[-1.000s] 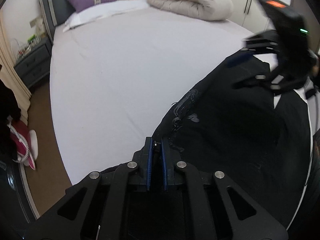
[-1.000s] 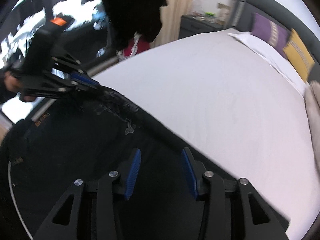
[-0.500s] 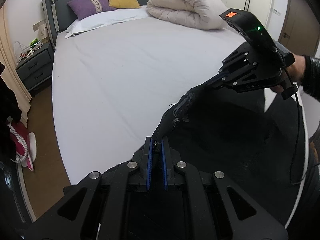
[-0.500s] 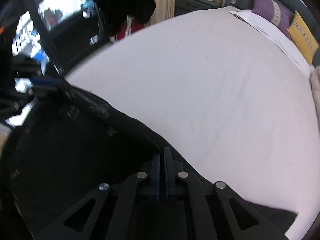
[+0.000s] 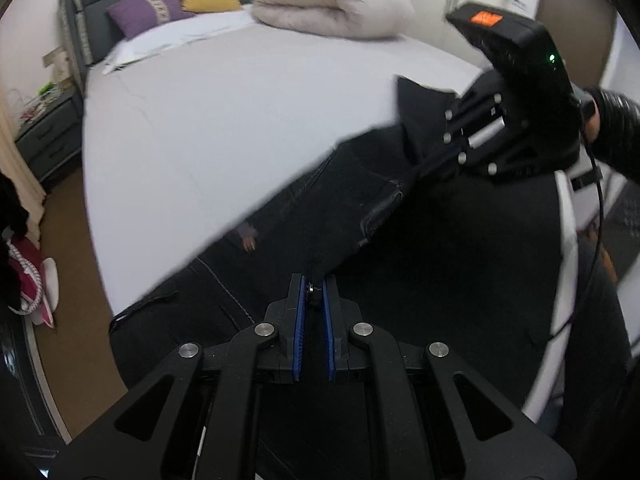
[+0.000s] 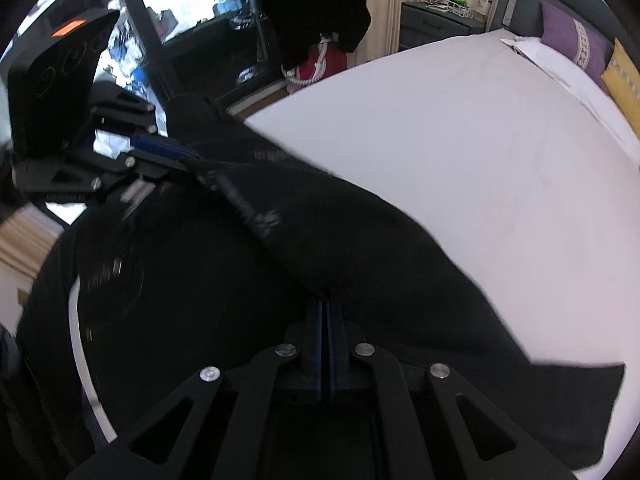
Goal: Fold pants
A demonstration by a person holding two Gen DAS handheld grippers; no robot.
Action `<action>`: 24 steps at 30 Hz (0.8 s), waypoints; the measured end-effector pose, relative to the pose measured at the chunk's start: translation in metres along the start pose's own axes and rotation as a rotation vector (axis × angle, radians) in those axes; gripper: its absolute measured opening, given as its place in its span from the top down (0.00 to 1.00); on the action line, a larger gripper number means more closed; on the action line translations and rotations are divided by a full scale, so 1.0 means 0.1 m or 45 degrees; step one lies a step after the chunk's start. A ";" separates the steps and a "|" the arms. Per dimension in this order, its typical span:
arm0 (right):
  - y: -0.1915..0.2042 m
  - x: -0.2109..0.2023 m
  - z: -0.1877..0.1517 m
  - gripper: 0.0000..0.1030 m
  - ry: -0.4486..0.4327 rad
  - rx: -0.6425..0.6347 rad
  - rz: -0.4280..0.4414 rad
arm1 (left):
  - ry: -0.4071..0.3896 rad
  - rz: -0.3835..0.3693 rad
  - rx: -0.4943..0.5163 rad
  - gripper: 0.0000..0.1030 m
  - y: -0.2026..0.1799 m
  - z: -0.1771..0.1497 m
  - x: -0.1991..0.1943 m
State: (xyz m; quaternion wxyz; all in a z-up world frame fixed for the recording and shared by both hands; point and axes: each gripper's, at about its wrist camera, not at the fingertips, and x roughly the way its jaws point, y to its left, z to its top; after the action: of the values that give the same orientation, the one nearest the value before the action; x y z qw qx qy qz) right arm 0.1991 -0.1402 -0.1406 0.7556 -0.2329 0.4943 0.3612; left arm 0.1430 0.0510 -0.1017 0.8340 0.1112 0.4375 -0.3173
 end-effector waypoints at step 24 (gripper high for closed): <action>1.61 -0.03 -0.96 0.97 0.211 -0.473 -0.285 | 0.224 -0.207 0.314 0.93 -1.66 -1.14 -0.52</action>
State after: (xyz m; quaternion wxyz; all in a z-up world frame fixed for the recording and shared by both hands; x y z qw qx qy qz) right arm 0.0175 -0.1081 -0.1756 0.6920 -0.4502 0.4506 0.3397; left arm -0.0572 -0.0021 -0.1125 0.7441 0.2044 0.4740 -0.4240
